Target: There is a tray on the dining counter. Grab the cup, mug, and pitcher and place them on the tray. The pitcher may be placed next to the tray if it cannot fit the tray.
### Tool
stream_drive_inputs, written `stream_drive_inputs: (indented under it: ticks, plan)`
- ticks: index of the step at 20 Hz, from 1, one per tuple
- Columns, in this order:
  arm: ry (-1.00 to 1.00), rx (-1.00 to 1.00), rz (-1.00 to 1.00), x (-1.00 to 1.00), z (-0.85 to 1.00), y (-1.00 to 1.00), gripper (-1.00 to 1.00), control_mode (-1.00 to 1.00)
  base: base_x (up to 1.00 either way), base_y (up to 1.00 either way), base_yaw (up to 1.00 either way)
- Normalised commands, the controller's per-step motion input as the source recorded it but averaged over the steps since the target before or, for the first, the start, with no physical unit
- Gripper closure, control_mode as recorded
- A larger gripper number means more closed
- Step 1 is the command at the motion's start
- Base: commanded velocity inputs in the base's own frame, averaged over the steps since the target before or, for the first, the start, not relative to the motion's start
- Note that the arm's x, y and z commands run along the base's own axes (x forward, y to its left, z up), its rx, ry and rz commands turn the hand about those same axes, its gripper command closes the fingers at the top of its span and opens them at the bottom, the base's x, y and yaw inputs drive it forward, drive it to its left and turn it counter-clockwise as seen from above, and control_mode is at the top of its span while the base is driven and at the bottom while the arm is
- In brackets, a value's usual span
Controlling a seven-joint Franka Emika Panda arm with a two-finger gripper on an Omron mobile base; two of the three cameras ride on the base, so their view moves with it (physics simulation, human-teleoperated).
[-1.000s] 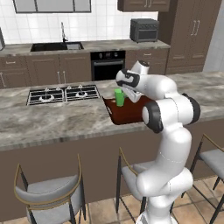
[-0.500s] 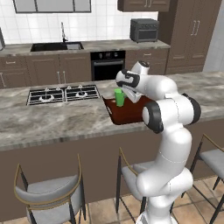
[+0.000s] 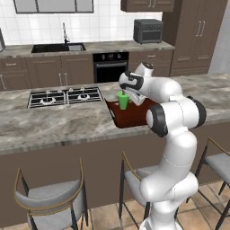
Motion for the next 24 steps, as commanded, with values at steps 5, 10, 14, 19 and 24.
stream_drive_inputs:
  ticks: [5, 10, 14, 19, 24]
  plan:
    - [0.00, 0.00, 0.00, 0.00, 0.00, 0.00, -1.00, -1.00, 0.00, 0.00, 0.00]
    - [0.01, 0.00, 0.00, 0.00, 0.03, 0.00, -1.00, -1.00, 0.00, 0.00, 0.00]
    - [0.03, 0.01, 0.00, -0.03, 0.53, -0.02, -1.00, -1.00, 0.00, 0.00, 0.00]
    - [0.06, 0.00, 0.00, -0.37, 0.66, -0.07, -1.00, -1.00, 0.00, 0.00, 0.00]
    - [0.02, -0.02, 0.01, -0.94, 0.15, -0.26, -1.00, -1.00, 0.00, 0.00, 0.00]
